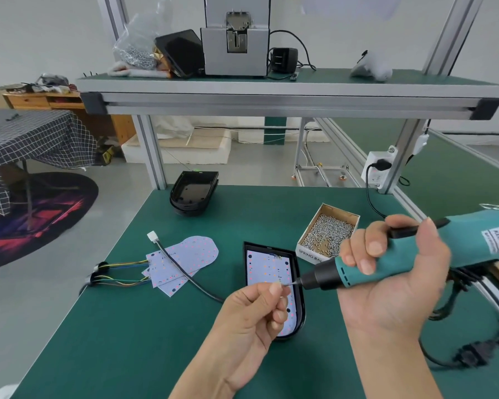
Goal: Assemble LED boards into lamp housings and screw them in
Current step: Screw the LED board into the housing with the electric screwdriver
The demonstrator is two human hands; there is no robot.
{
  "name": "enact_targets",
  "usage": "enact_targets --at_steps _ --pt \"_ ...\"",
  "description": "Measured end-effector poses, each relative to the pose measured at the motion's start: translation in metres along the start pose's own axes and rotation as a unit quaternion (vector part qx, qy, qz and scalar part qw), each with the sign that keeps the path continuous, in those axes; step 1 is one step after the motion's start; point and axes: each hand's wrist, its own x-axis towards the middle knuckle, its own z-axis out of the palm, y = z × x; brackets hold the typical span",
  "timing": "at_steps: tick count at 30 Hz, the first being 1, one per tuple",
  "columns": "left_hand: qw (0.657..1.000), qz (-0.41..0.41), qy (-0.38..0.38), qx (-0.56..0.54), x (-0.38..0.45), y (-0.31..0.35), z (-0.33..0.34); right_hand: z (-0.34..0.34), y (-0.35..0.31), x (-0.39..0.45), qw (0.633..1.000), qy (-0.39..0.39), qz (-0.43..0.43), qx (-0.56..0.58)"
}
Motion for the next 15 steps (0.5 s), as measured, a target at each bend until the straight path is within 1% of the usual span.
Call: enact_targets --at_steps 9,15 --pt "1.000 -0.001 -0.004 0.013 0.002 0.001 -0.002 -0.002 0.005 0.000 1.000 -0.002 0.009 0.002" --pt "0.999 -0.017 0.007 0.037 0.010 0.003 -0.006 0.002 0.008 0.000 1.000 -0.010 0.014 -0.026"
